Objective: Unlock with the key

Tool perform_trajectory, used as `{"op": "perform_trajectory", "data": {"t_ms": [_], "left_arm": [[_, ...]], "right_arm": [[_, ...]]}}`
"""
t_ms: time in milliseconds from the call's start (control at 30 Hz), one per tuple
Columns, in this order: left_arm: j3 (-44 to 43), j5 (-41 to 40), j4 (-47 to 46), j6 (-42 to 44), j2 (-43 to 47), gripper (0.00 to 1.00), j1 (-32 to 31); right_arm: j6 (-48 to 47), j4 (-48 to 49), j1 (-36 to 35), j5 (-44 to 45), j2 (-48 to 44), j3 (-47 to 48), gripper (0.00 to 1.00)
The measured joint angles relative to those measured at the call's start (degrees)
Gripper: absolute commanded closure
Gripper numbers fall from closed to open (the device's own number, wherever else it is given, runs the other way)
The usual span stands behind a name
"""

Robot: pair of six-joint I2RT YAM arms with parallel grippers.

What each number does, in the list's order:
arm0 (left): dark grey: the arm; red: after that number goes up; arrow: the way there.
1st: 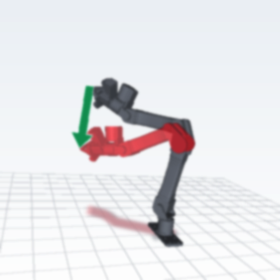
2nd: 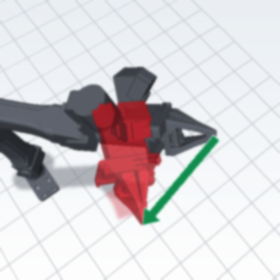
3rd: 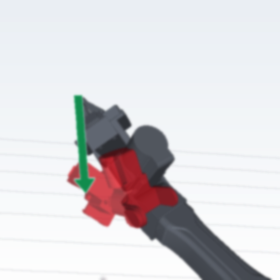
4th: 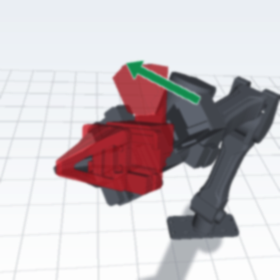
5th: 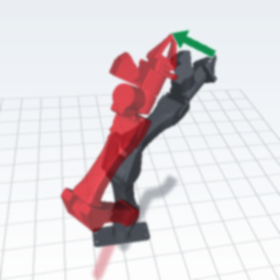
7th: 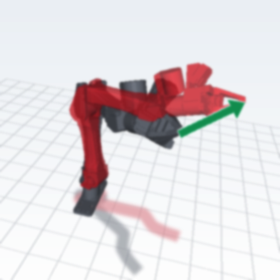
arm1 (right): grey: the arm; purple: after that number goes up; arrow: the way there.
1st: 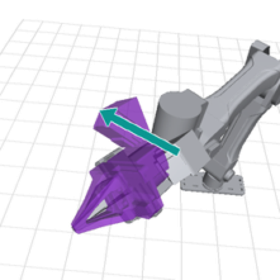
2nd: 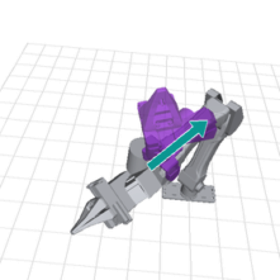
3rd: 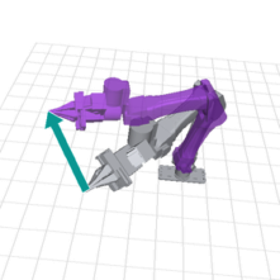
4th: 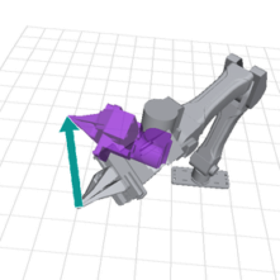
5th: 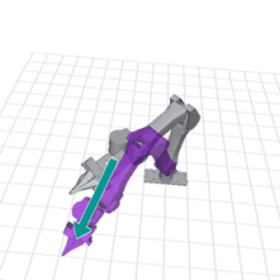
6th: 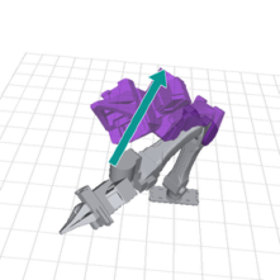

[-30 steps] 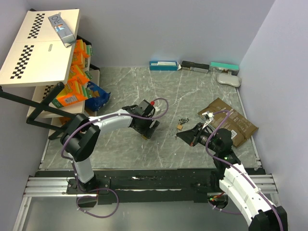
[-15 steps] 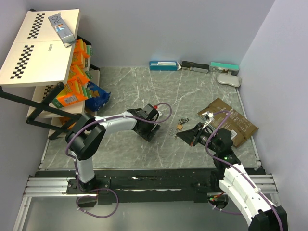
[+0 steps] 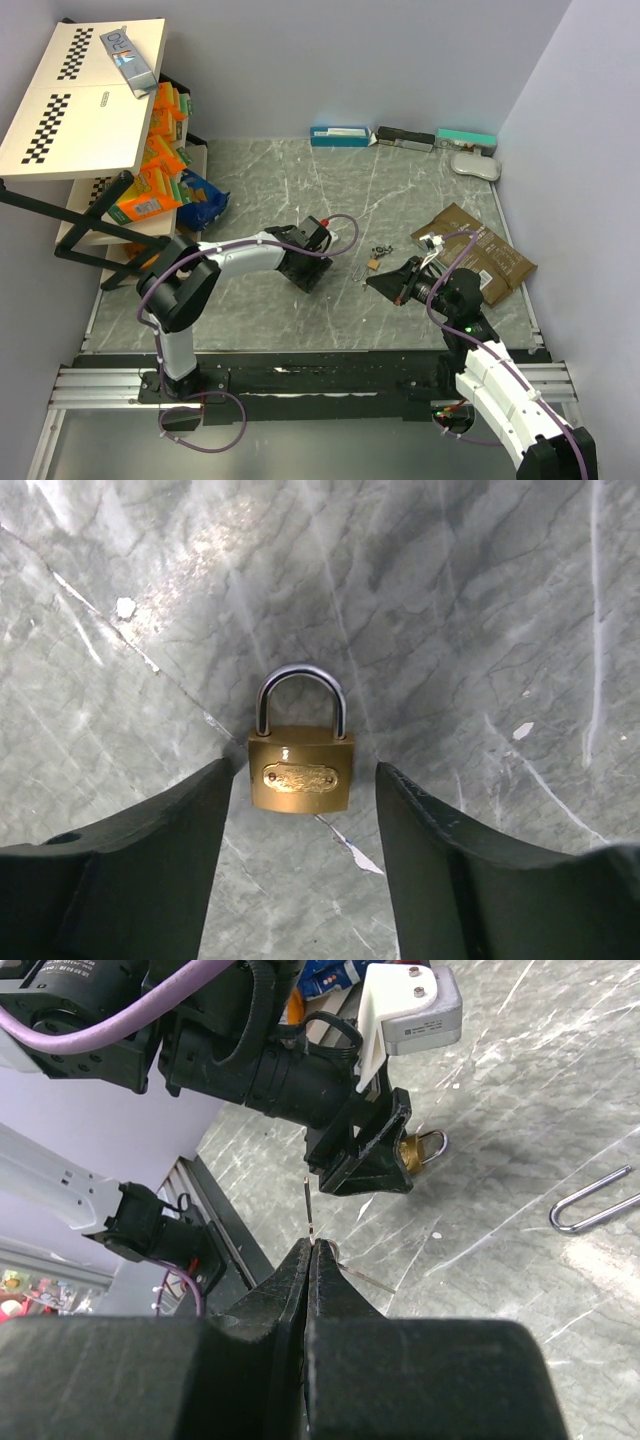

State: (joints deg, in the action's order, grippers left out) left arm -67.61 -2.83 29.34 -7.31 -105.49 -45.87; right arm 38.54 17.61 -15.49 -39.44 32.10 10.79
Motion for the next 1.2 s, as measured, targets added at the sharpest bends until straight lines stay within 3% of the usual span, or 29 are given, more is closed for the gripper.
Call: {"op": "perform_trajectory", "data": {"t_ms": [167,333,467,567,933,1200], "left_arm": [[-0.39,0.04,-0.15,0.2,-0.37,0.38,-0.33],[-1.18,0.02,-0.17,0.2,-1.05,0.51,-0.37],[-1.53,-0.02,-0.28,-0.11,-1.29,0.82,-0.42],[-1.53,-0.52,-0.37,-0.52,-1.29,0.99,-0.59],[-1.53,-0.07,-0.61,-3.58,-1.18,0.99,0.46],[1.75,11.08,-6.21,-11.8,2.69,0.99,10.54]], "right_arm": [[0.0,-0.04,0.0,-0.02,-0.07,0.0,1.0],[0.0,-0.13,0.0,0.0,-0.24,0.0,1.0],[-0.04,-0.68,0.0,0.0,-1.05,0.0,1.0],[-0.17,-1.64,0.0,0.17,-1.92,0.0,1.0],[-3.54,-6.05,0.0,2.71,-4.09,0.02,1.0],[-5.49,-9.92,-3.48,7.69,-3.82,1.55,1.0]]}}
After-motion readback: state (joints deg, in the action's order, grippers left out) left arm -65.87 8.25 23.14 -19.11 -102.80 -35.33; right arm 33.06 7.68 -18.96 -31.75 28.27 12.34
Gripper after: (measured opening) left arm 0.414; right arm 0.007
